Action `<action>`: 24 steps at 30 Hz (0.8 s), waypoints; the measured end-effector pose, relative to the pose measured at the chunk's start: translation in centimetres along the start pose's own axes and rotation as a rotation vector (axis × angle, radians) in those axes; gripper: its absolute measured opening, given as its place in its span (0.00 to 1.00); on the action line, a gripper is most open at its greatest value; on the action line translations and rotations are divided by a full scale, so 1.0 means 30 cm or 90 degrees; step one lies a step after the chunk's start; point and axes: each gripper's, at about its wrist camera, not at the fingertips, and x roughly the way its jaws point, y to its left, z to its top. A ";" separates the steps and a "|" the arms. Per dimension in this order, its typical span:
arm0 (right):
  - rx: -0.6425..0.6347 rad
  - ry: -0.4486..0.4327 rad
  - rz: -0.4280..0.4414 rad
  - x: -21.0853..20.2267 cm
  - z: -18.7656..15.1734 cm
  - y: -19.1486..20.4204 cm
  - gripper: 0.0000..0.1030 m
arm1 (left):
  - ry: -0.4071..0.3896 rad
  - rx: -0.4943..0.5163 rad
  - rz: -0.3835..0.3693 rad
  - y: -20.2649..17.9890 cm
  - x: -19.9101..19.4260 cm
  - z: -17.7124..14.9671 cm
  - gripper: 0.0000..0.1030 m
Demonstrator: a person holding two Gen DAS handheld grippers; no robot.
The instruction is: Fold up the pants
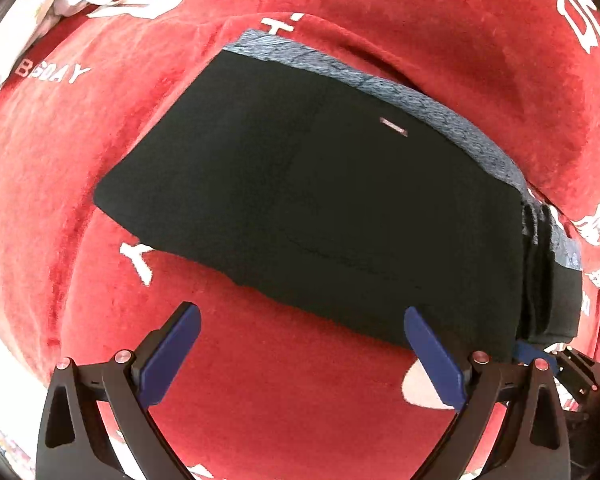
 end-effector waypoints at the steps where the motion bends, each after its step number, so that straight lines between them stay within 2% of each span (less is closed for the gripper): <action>1: 0.002 0.003 0.000 0.006 0.005 0.002 0.55 | -0.002 -0.001 -0.001 0.010 -0.002 0.003 0.99; 10: 0.005 0.010 -0.003 0.030 0.014 0.011 0.55 | -0.010 -0.039 -0.022 0.143 0.001 0.028 0.99; 16: 0.004 0.012 -0.001 0.038 0.021 0.015 0.56 | -0.046 -0.137 -0.133 0.324 -0.029 0.068 0.99; 19: 0.004 0.013 0.001 0.041 0.023 0.012 0.56 | -0.058 -0.166 -0.174 0.386 -0.032 0.074 0.99; 23: 0.003 0.015 0.003 0.046 0.025 0.009 0.57 | -0.058 -0.200 -0.240 0.412 -0.014 0.049 0.99; 24: 0.002 0.015 0.003 0.047 0.025 0.010 0.58 | -0.054 -0.205 -0.252 0.380 0.001 0.051 0.99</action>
